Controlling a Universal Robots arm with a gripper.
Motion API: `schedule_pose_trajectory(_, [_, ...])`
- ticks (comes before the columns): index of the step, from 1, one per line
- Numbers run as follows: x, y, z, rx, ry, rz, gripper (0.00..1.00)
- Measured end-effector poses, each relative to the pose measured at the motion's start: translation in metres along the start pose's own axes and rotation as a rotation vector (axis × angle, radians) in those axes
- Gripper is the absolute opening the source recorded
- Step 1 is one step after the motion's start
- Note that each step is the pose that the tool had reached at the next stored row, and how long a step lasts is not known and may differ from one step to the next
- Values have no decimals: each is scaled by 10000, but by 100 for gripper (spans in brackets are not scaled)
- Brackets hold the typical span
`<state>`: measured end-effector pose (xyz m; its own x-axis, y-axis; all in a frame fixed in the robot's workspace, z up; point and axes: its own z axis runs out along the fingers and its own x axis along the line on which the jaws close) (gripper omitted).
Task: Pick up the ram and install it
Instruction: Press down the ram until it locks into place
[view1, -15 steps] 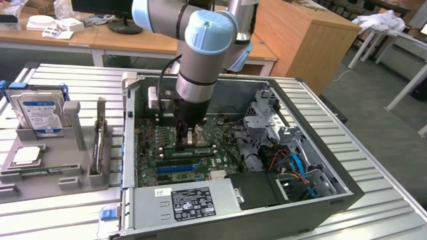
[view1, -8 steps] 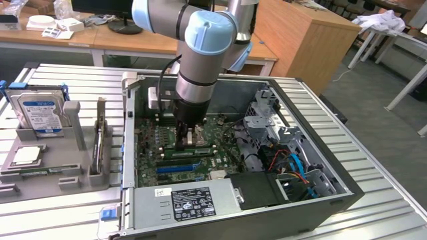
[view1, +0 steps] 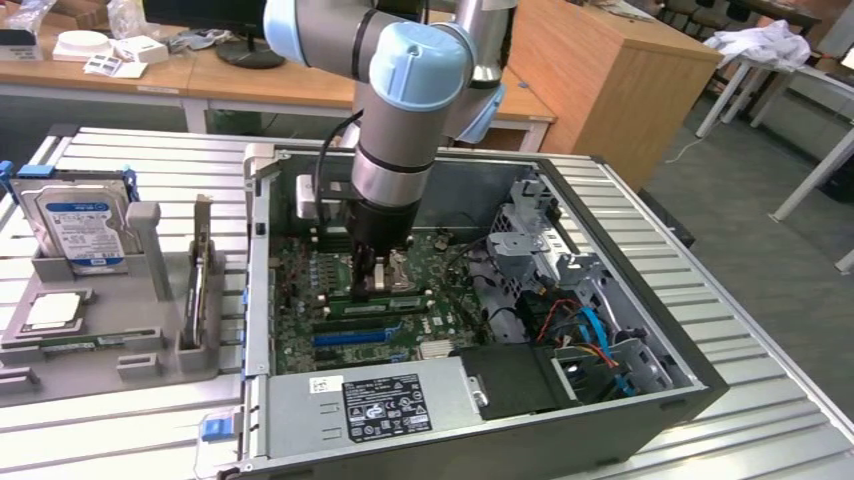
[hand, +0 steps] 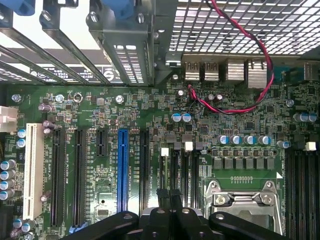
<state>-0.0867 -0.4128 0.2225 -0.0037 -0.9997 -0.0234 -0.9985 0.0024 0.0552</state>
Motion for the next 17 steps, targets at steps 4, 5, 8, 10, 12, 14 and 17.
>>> schedule_pose_trajectory(4, [-3,1,-46,7,-12,0,11])
schedule_pose_trajectory(5, [-2,4,-74,1,-4,0,11])
schedule_pose_trajectory(8, [-4,9,-159,2,-4,0,11])
schedule_pose_trajectory(10, [-6,12,-218,3,-5,1,11])
schedule_pose_trajectory(12, [-7,15,-282,2,-4,0,11])
schedule_pose_trajectory(14, [-9,19,-350,2,-4,0,11])
schedule_pose_trajectory(17, [-12,26,-470,2,-5,0,11])
